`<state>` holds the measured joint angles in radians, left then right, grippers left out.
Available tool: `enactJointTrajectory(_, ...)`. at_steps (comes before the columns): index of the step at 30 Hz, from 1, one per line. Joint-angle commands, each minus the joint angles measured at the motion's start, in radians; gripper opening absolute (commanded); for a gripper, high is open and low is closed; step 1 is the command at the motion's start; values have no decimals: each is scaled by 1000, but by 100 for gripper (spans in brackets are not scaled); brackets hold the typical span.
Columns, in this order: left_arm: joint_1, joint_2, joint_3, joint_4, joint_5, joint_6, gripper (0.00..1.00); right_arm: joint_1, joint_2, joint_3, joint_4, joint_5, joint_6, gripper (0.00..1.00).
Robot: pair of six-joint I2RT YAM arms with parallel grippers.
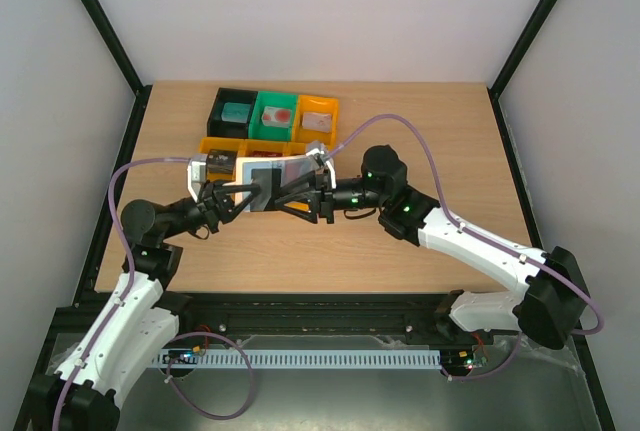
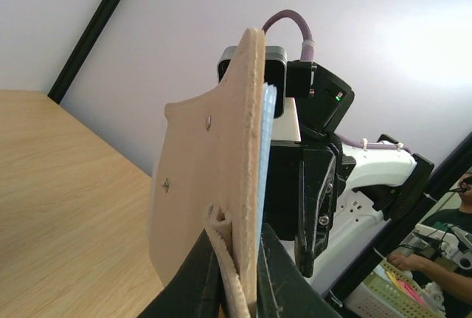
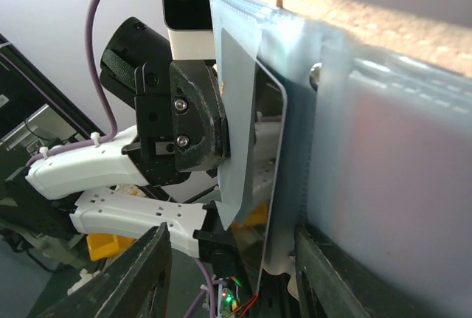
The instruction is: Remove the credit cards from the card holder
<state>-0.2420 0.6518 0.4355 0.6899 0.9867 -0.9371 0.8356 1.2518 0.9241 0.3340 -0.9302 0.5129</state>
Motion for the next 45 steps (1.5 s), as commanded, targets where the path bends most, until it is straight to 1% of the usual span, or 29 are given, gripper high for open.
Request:
enactJointTrajectory(1, -16, -13, 8, 123, 97, -33, 2, -25, 0, 2, 17, 37, -7, 47)
enactJointTrajectory(3, -18, -13, 7, 123, 96, -30, 2, -26, 3, 12, 16, 36, -6, 48)
enactJointTrajectory(4, -17, -13, 9, 104, 83, -20, 2, -26, 9, 19, 18, 26, -4, 46)
enactJointTrajectory(5, -18, -13, 9, 85, 66, -10, 2, -27, 17, 23, 25, 16, 5, 40)
enactJointTrajectory(7, -17, -12, 5, 62, 36, 5, 2, -25, 34, 30, 47, -8, 26, 25)
enactJointTrajectory(8, -19, -10, 1, 60, 30, 8, 2, -20, 42, 29, 67, -19, 39, 22)
enactJointTrajectory(12, -21, -10, -4, 35, 17, 31, 2, 6, 61, 33, 123, -43, 64, 15)
enactJointTrajectory(14, -20, -11, -10, 19, 0, 34, 2, 13, 63, 32, 181, -64, 91, 9)
enactJointTrajectory(16, -20, -13, -18, 2, -15, 35, 2, 15, 68, 27, 248, -86, 151, 2)
enactJointTrajectory(18, -22, -15, -24, -7, -23, 35, 2, 16, 74, 28, 270, -100, 173, 2)
enactJointTrajectory(21, -19, -19, -27, -18, -25, 21, 3, 13, 47, 19, 218, -56, 131, 2)
enactJointTrajectory(23, -17, -21, -31, -19, -23, -3, 9, 5, 13, 11, 158, -7, 73, 2)
enactJointTrajectory(25, -18, -22, -34, -6, -21, -20, 12, -11, -10, 6, 110, 20, 50, 2)
enactJointTrajectory(27, -18, -22, -35, 5, -19, -35, 14, -25, -22, 7, 66, 26, 30, 2)
enactJointTrajectory(29, -18, -20, -34, 14, -17, -45, 14, -38, -30, 3, 28, 35, 16, 2)
enactJointTrajectory(34, -11, -21, -32, 12, -18, -49, 13, -70, -50, -8, -28, 37, -7, 2)
enactJointTrajectory(38, -9, -19, -32, 10, -23, -44, 3, -82, -69, -11, -63, 34, -26, 2)
enactJointTrajectory(41, -8, -18, -32, 8, -29, -40, 2, -85, -70, -7, -80, 25, -32, 2)
enactJointTrajectory(45, -9, -15, -34, 2, -40, -28, 2, -79, -36, 2, -20, -34, 19, 2)
